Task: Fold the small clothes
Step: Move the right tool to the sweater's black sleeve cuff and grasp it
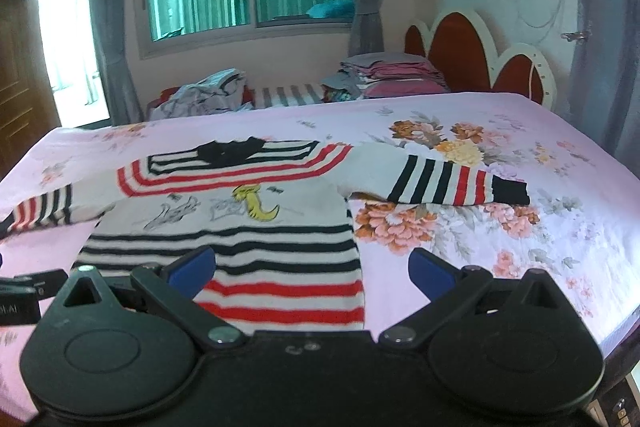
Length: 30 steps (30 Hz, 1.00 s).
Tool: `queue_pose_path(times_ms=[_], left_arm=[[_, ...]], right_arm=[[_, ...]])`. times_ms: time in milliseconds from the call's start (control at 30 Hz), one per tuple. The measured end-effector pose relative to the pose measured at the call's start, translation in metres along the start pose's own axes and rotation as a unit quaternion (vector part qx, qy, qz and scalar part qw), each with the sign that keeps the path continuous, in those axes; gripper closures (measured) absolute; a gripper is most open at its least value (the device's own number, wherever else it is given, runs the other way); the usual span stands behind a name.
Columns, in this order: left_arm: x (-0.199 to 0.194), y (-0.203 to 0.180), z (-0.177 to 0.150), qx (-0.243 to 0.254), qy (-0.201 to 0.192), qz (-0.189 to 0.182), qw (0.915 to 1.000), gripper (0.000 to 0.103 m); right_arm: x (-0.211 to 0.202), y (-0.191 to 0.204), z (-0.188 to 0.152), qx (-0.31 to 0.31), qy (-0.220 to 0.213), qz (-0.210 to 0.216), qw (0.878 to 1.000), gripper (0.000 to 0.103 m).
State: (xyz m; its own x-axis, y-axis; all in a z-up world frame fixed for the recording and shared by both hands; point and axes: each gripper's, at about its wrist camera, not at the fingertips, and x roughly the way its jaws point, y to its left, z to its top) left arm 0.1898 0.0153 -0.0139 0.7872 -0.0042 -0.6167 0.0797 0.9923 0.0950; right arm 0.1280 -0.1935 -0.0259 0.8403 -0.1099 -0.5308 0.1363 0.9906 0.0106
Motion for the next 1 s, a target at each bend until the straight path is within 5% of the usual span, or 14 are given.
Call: queue_pose_path(times_ms=[133, 267, 433, 567, 700, 767, 1000], left_arm=[[0.019, -0.012, 0.012, 0.053, -0.011, -0.030, 0.9981, 0.000], [0.038, -0.023, 0.018, 0.036, -0.031, -0.073, 0.9962, 0.000], [0.077, -0.055, 0.023, 0.041, 0.026, -0.111, 0.9926, 0.000], [0.109, -0.072, 0.037, -0.012, 0.052, -0.077, 0.9956, 0.000], [0.160, -0.102, 0.048, 0.012, 0.110, -0.043, 0.9930, 0.000], [0.176, -0.113, 0.055, -0.007, 0.122, -0.041, 0.9917, 0.000], [0.219, -0.152, 0.079, -0.051, 0.155, -0.017, 0.9865, 0.000]], right_arm=[[0.013, -0.004, 0.006, 0.011, -0.001, -0.020, 1.000, 0.000], [0.023, -0.031, 0.012, 0.033, -0.008, -0.036, 0.999, 0.000], [0.050, -0.081, 0.022, 0.073, -0.015, -0.054, 0.996, 0.006], [0.094, -0.124, 0.033, 0.097, -0.011, -0.065, 0.993, 0.015], [0.144, -0.174, 0.046, 0.139, 0.002, -0.068, 0.988, 0.027], [0.170, -0.202, 0.050, 0.167, 0.014, -0.073, 0.983, 0.039], [0.250, -0.287, 0.039, 0.269, 0.066, -0.073, 0.958, 0.050]])
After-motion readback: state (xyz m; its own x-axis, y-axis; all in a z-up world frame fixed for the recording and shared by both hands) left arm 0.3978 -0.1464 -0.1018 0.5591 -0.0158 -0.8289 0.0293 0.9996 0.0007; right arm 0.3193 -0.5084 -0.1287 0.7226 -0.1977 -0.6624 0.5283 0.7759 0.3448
